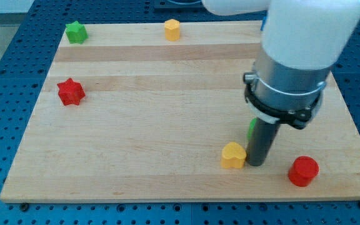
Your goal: Place the yellow heart at the bottom left side of the board
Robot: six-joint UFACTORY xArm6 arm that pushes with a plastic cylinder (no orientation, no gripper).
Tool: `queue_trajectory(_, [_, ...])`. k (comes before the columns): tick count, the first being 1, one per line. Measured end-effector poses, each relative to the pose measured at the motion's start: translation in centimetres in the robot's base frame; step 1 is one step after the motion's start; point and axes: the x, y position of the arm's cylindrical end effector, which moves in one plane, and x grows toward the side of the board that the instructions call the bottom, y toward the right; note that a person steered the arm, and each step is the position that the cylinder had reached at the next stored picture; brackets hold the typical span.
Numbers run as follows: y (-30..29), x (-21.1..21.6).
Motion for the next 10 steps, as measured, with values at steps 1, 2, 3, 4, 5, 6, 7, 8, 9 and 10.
queue_trajectory(1, [-2.6,0.0])
queue_trajectory(2, [-5.8,0.0])
queue_trajectory(3, [-9.6,0.0])
queue_trajectory(4, [-13.9,0.0])
queue_trajectory(5, [-18.0,0.0])
queue_trajectory(6, [-22.3,0.0])
queue_trajectory(7, [-26.2,0.0])
queue_trajectory(8, [-29.6,0.0])
queue_trajectory(9, [-30.6,0.0])
queue_trajectory(10, [-30.6,0.0])
